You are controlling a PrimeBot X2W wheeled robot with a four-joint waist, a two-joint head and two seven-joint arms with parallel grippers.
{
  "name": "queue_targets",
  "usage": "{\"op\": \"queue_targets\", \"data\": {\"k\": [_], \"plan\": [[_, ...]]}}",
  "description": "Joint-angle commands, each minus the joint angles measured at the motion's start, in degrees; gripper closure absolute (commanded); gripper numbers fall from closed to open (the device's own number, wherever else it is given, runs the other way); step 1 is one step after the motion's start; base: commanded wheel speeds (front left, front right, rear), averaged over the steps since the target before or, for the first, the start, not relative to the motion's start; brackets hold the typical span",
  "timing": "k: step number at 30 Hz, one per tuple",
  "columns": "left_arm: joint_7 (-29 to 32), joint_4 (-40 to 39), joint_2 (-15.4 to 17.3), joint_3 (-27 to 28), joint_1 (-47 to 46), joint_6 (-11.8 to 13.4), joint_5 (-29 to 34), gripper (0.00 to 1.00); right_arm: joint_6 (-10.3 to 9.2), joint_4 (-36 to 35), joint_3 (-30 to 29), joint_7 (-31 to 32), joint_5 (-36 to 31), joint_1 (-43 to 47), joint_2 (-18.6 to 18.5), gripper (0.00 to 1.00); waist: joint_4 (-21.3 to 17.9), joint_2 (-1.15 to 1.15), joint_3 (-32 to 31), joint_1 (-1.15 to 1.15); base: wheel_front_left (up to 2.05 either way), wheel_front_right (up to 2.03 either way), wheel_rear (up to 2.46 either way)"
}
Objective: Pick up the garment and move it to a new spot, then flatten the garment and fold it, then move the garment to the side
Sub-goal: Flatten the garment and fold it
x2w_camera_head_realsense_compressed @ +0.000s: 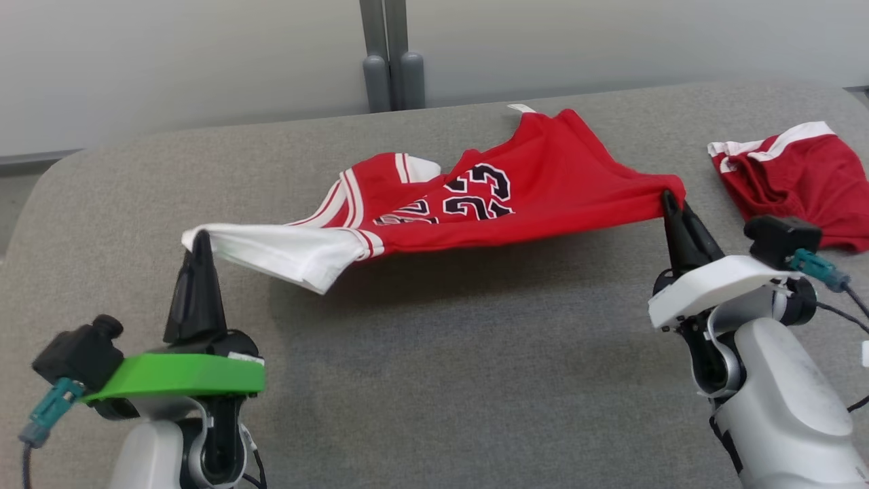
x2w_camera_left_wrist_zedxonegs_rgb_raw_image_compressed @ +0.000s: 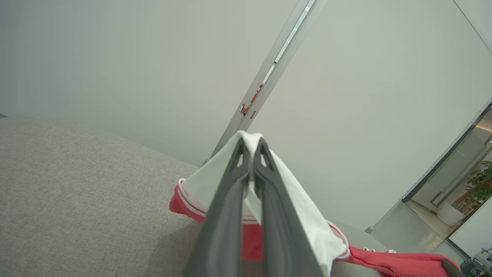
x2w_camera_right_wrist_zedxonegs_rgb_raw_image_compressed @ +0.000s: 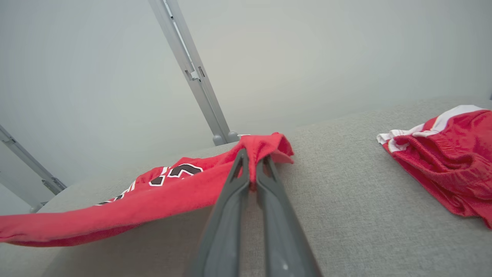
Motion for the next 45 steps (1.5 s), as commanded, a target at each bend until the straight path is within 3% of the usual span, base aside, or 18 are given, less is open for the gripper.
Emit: {"op": "queue_targets", "data": {"k": [1, 8, 15, 19, 24, 28, 32, 38, 45], "plan": [[0.4, -2.8, 0.1, 0.6, -0.6, 0.1, -0.8, 1.00, -0.01, -3.2, 0.3, 0.5, 1.3, 1.4, -1.1, 1.00, -2.1, 0.00, -2.0, 0.00, 0.00, 0.00, 0.00], [4.6, -21.9, 1.2, 2.2, 0.6, 2.5, -3.2, 1.00, -0.01, -24.8, -2.8, 5.8, 5.4, 7.1, -4.8, 1.00, -4.6, 0.00, -3.7, 0.00, 0.00, 0.00, 0.00], [11.3, -39.1, 4.9, 2.6, -2.9, 5.6, -1.4, 1.00, -0.01, -45.8, -9.8, 14.2, 5.6, 11.9, -4.2, 1.00, -5.9, 0.00, -3.2, 0.00, 0.00, 0.00, 0.00], [15.9, -44.1, 8.0, 2.2, -7.1, 6.7, 0.8, 1.00, -0.01, -53.8, -12.4, 19.1, 5.1, 12.6, -3.6, 1.00, -6.1, 0.00, -1.4, 0.00, 0.00, 0.00, 0.00], [19.8, -42.8, 10.8, 2.2, -13.6, 7.1, 2.0, 1.00, 0.00, -57.7, -13.0, 23.1, 3.5, 10.6, -3.6, 1.00, -5.6, 0.00, 2.4, 0.00, 0.00, 0.00, 0.00], [21.6, -37.6, 12.3, 1.8, -20.2, 6.3, 2.7, 1.00, 0.00, -55.8, -10.9, 24.7, 2.7, 6.2, -4.4, 1.00, -4.9, 0.00, 7.2, 0.00, 0.00, 0.00, 0.00], [22.0, -30.0, 13.6, 0.7, -30.7, 4.7, 4.3, 1.00, 0.00, -48.9, -8.3, 25.0, 2.6, -3.7, -5.1, 1.00, -4.0, 0.00, 12.9, 0.00, 0.00, 0.00, 0.00], [18.7, -12.9, 14.8, -0.2, -53.2, 3.4, 9.5, 1.00, 0.00, -32.6, -5.0, 22.8, -1.9, -27.3, -4.9, 1.00, -3.0, 0.00, 20.4, 0.00, 0.00, 0.00, 0.00], [7.7, 10.5, 13.9, -3.6, -73.7, 3.1, 17.8, 1.00, 0.00, -6.8, -1.6, 12.0, -14.5, -50.0, -1.2, 1.00, -2.7, 0.00, 24.6, 0.00, 0.00, 0.00, 0.00]]}}
